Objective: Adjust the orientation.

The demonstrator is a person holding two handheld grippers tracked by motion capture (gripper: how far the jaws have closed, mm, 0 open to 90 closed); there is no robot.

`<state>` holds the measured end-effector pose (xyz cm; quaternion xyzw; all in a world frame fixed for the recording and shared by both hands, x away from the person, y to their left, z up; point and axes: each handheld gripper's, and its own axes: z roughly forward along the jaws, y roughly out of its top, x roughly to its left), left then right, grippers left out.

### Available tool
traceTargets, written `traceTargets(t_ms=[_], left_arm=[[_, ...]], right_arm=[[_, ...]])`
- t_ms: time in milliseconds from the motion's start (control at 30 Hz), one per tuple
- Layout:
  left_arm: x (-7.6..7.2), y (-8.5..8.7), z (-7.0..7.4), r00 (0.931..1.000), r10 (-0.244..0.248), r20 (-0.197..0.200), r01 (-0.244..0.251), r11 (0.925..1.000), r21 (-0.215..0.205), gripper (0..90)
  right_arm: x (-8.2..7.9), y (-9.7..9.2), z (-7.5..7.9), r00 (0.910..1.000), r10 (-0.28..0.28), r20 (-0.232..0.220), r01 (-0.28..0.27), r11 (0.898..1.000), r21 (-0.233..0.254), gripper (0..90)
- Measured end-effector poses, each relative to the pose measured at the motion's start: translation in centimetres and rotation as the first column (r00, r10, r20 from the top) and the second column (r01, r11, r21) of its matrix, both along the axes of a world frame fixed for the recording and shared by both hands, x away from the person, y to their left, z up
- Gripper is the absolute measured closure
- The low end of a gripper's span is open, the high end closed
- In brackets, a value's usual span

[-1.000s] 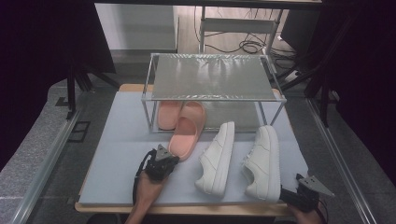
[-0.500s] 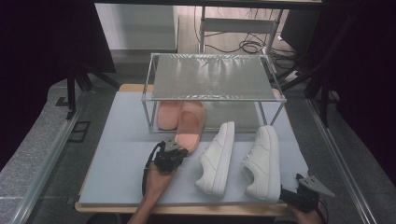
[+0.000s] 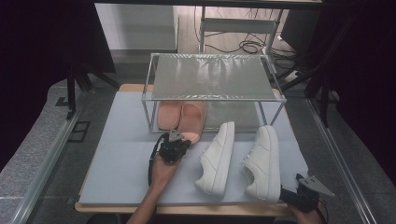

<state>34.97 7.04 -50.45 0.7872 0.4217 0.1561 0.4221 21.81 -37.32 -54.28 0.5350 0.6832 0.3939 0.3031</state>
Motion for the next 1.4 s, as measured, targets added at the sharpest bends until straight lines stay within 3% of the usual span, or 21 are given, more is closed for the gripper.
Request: traceTargets(t_ms=[533, 633, 900, 1067, 1400], left_arm=[[2.6, -0.4, -0.3, 0.9993, 0.037, -0.002, -0.037, 0.9993, -0.008, 88.0], [3.1, -0.6, -0.2, 0.9992, 0.041, -0.002, -0.041, 0.9991, 0.012, 87.9], [4.4, -1.2, -0.3, 0.9984, 0.056, -0.009, -0.056, 0.9983, 0.018, 87.3], [5.0, -1.1, -0.5, 0.9978, 0.065, -0.008, -0.065, 0.9979, 0.004, 87.5], [4.5, -0.9, -0.1, 0.9980, 0.063, -0.002, -0.063, 0.9980, -0.001, 83.8]], right_arm=[[0.0, 0.0, 0.0, 1.0000, 0.001, 0.000, -0.001, 1.000, -0.001, 8.1], [0.0, 0.0, 0.0, 1.0000, 0.001, 0.000, -0.001, 1.000, -0.001, 8.1], [0.0, 0.0, 0.0, 1.0000, 0.001, 0.000, -0.001, 1.000, -0.001, 8.1], [0.0, 0.0, 0.0, 1.0000, 0.001, 0.000, -0.001, 1.000, -0.001, 8.1], [0.0, 0.0, 0.0, 1.0000, 0.002, 0.000, -0.002, 1.000, 0.000, 8.1]])
